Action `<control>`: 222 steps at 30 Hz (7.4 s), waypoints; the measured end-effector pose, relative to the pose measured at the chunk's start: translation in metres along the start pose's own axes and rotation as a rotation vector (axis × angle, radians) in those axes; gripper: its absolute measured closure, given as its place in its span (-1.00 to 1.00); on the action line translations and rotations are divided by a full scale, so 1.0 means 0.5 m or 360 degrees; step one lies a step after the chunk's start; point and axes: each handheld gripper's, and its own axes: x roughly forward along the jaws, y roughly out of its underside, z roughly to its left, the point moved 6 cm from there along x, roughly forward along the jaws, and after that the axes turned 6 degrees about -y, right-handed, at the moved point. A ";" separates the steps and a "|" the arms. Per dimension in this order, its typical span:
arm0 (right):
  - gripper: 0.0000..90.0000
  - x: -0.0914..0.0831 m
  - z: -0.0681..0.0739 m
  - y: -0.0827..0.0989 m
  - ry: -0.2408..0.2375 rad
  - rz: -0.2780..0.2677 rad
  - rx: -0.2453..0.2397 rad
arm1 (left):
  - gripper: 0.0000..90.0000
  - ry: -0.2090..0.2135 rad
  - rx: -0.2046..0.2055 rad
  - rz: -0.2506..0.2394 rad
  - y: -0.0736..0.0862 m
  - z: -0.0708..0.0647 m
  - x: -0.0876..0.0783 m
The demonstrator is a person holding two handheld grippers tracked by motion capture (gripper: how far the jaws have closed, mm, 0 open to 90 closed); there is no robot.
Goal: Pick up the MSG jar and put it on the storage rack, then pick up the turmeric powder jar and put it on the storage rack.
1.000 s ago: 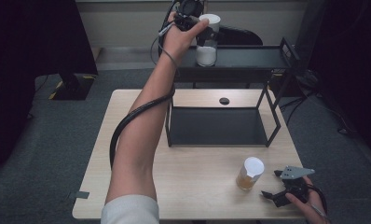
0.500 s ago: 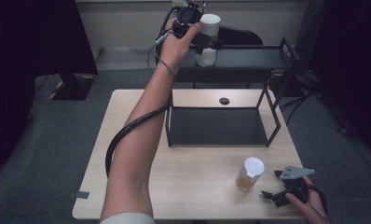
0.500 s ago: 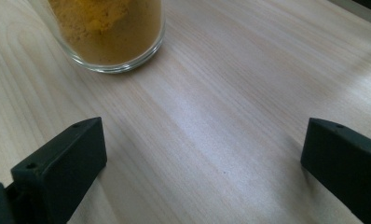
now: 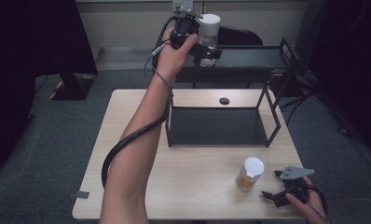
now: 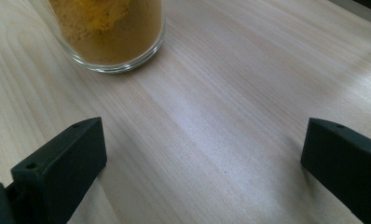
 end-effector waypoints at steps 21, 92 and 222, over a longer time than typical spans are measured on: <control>-1.00 0.000 0.000 0.000 0.0001 -0.0002 0.0000 | -0.97 0.0069 0.0040 -0.0020 0.073 -0.010 0.002; -1.00 0.001 0.005 0.001 0.0014 -0.0004 0.0008 | -0.96 0.0230 -0.0027 0.0013 0.394 -0.015 0.086; -0.97 0.011 0.024 -0.039 -0.0048 -0.0058 -0.0014 | -1.00 -0.0102 0.0125 0.0452 0.754 -0.047 -0.011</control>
